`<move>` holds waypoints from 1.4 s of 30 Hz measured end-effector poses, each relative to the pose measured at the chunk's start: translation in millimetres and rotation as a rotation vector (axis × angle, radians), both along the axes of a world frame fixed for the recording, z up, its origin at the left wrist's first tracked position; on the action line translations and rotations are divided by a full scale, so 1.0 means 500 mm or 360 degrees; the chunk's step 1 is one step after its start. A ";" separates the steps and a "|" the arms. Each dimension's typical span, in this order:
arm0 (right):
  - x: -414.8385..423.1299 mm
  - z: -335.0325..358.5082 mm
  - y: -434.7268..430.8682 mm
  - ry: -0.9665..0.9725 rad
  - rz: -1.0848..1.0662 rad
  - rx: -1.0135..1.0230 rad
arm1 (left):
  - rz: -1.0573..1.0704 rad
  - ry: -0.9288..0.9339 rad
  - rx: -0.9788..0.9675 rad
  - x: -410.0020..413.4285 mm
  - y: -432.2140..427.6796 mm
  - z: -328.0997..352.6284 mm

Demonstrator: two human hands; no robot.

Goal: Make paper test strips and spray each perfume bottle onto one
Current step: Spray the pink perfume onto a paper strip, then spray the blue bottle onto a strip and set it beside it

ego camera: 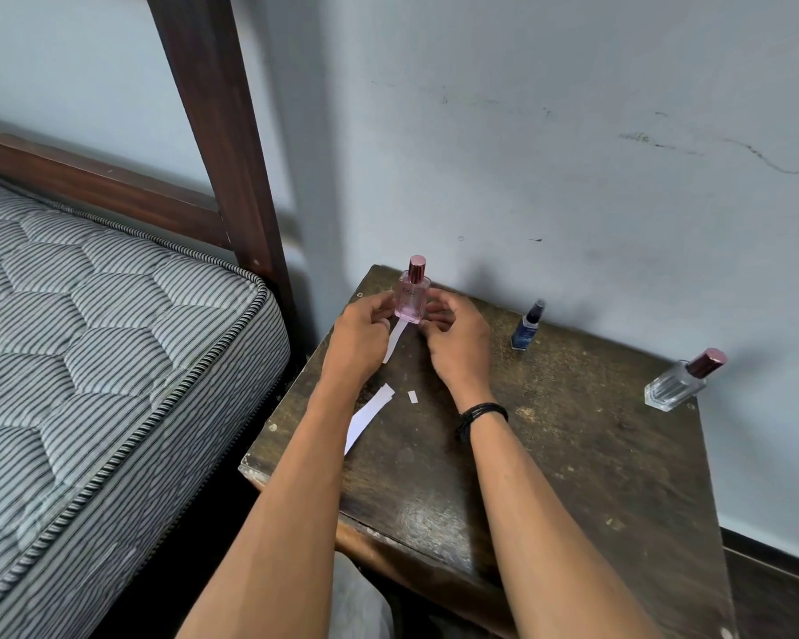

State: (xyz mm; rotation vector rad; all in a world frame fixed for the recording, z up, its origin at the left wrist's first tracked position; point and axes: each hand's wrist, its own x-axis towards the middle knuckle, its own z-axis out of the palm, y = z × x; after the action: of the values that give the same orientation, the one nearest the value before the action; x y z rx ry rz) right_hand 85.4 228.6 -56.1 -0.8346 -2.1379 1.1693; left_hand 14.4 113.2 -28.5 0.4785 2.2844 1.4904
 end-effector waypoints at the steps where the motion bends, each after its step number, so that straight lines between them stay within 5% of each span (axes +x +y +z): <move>1: -0.001 0.000 -0.001 0.0000 -0.0009 -0.0001 | 0.0007 0.0000 0.0002 0.002 0.000 0.001; 15: 0.118 0.035 -0.100 -0.0115 -0.0045 -0.0173 | 0.0329 -0.0048 0.0086 0.086 -0.102 0.077; 26: 0.190 0.061 -0.198 -0.0435 0.0190 0.0103 | 0.0070 -0.0009 -0.0305 0.165 -0.269 0.056; 42: 0.155 0.060 -0.203 -0.0613 0.0193 0.0322 | -0.0293 -0.0038 -0.0544 0.102 -0.255 0.044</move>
State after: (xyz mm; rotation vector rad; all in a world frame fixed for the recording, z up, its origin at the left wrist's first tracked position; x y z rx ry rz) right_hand 163.0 127.0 -26.1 -0.9052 -2.6006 0.8811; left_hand 65.3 -14.3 -6.3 0.5473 2.3398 0.9878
